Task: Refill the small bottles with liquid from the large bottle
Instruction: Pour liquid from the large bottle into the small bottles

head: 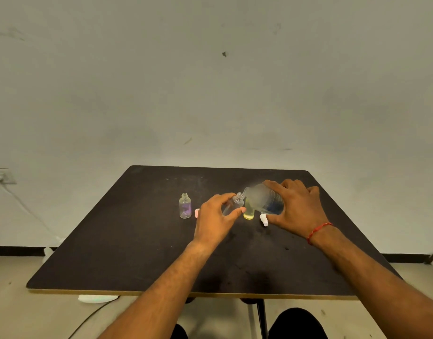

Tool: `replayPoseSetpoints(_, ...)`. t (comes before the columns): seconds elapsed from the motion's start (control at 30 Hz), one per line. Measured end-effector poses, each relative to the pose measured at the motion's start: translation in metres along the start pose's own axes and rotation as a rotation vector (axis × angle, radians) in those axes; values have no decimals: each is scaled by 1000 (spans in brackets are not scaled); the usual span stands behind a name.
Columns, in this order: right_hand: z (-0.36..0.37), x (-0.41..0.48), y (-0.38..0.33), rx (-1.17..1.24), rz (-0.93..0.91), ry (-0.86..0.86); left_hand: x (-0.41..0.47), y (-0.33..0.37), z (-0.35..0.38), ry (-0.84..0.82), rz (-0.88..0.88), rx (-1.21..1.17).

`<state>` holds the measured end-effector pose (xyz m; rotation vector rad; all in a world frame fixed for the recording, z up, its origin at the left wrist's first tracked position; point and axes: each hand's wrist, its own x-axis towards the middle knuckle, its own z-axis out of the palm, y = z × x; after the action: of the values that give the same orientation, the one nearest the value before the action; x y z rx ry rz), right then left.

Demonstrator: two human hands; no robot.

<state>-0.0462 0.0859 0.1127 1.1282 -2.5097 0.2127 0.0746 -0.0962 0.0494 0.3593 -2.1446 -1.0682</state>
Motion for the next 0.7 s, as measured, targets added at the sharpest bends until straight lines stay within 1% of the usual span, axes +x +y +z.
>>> replayPoseSetpoints(0.2,-2,-1,3,-70,-34,39,-3,1,2,-22,14,20)
replayPoseSetpoints(0.37,-9,0,3,-89,-39,0,-4,1,3,-33,15,29)
replayPoseSetpoints(0.7,-24,3,5,-138,-91,6,-3,7,3,-48,16,26)
